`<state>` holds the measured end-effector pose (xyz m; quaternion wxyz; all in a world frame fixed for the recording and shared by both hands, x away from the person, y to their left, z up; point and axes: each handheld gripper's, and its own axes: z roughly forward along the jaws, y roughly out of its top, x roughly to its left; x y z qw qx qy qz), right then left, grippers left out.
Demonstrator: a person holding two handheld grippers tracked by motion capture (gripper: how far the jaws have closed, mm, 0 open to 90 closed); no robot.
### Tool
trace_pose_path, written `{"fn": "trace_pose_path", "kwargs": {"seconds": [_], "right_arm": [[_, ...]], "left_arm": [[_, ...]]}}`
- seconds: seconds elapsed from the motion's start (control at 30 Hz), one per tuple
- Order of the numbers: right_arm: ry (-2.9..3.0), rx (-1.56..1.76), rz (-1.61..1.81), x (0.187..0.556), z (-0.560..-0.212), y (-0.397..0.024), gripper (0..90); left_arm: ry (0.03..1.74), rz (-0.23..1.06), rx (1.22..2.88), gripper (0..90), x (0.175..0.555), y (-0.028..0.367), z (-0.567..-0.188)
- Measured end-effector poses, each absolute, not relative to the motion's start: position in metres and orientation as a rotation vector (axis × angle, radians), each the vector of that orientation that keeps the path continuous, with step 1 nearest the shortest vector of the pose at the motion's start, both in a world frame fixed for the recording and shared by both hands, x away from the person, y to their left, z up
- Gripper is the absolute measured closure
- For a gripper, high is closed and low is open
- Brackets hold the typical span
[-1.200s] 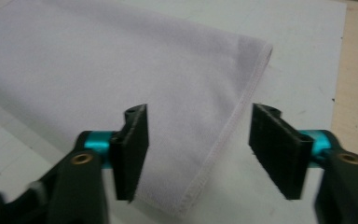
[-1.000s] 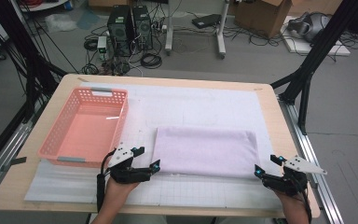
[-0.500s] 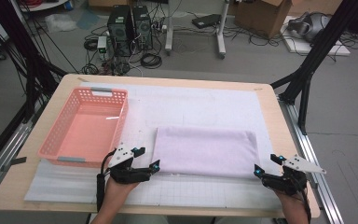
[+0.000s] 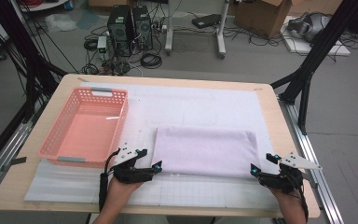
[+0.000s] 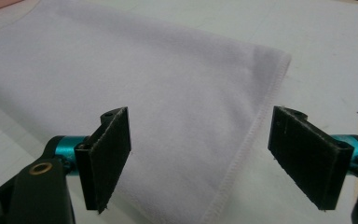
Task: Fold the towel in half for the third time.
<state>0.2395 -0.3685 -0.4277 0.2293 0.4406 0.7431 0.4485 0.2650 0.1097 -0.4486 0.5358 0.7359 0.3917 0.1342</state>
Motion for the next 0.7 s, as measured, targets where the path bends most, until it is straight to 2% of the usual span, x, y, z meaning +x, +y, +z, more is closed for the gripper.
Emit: {"fn": "trace_pose_path", "kwargs": {"seconds": [0.37, 0.5, 0.7], "right_arm": [[2.109, 1.195, 1.295, 0.248, -0.423, -0.352, 20.8], [2.119, 1.182, 1.304, 0.253, -0.421, -0.346, 20.9], [2.173, 1.116, 1.305, 0.272, -0.414, -0.327, 20.9]], "left_arm": [[1.013, 0.302, 1.795, 28.2, 0.269, 0.107, -0.451], [1.073, 0.257, 1.817, 30.5, 0.275, 0.107, -0.452], [1.091, 0.226, 1.869, 33.8, 0.279, 0.102, -0.454]]}}
